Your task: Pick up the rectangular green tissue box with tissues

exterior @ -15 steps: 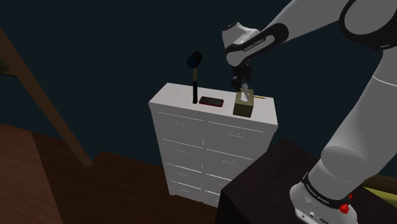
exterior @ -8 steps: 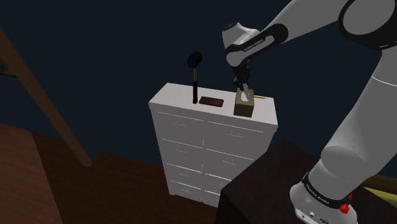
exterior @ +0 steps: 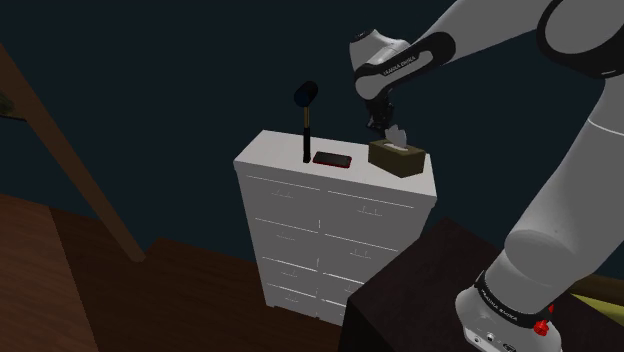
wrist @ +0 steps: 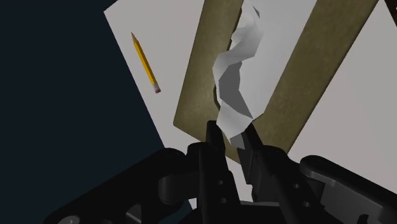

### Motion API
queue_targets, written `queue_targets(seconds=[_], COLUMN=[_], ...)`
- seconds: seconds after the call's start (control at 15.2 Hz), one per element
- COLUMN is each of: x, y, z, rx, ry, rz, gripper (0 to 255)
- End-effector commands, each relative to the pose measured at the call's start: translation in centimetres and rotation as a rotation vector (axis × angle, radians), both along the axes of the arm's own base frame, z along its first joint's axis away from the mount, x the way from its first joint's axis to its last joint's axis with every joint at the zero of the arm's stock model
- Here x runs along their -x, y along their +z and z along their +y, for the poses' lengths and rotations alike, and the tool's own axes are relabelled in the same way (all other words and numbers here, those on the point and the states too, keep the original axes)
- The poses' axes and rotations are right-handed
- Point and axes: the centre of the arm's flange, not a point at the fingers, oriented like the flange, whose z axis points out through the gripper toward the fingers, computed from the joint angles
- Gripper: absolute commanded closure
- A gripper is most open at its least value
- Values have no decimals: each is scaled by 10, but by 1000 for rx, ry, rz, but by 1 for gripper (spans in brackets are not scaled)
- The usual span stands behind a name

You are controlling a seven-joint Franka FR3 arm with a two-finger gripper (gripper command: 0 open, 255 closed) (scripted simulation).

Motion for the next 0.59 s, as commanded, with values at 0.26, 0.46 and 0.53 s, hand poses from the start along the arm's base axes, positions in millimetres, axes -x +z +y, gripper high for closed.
queue_targets(seconds=[0.26, 0.46, 0.53], x=[0, 0, 0], y=[30, 46, 51], z=[1, 1, 1], rx=[-1, -1, -1], ry=[1, 1, 1], rz=[2, 2, 2], gripper=[255, 255, 255])
